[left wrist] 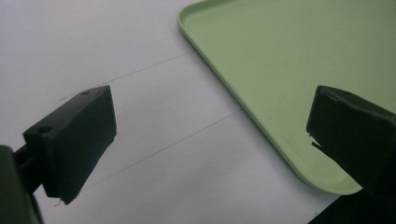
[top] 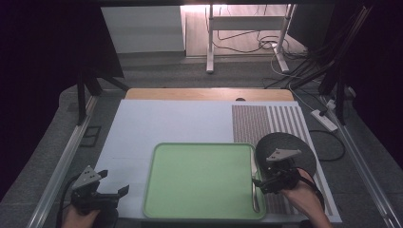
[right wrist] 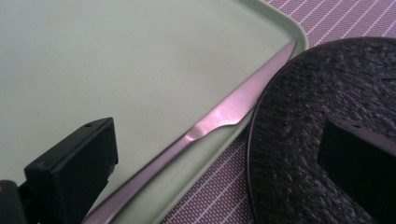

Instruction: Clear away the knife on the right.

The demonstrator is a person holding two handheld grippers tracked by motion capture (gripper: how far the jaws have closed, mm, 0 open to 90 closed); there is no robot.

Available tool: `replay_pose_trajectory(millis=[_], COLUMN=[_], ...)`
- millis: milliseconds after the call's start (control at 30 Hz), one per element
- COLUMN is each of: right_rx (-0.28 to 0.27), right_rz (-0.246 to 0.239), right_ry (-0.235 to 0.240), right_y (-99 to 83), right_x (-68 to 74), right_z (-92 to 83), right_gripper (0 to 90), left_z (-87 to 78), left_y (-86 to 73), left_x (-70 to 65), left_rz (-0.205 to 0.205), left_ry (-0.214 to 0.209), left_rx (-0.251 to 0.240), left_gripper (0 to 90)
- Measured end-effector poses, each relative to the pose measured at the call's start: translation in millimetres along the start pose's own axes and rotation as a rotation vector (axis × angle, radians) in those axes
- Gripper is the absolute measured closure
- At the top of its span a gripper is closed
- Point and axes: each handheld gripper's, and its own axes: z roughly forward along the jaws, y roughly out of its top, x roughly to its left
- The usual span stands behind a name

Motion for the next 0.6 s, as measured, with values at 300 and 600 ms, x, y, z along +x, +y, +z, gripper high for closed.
replay_pose_trajectory(millis=[300, 600], right_rx=[-0.027, -0.048], right_rz=[0.030, 0.060], right_ry=[-0.024, -0.055], right_y=[-9.1, -20.6], right_x=[-3.7, -5.7], right_z=[-7.0, -17.9], right_gripper=[0.0, 0.0], left_z=[0.0, -0.2], left_y=[-0.1, -0.4], left_x=[-0.1, 0.2], left_rz=[-0.002, -0.002], left_ry=[0.000, 0.001], left_rx=[-0.001, 0.000], left_gripper=[2.5, 2.5])
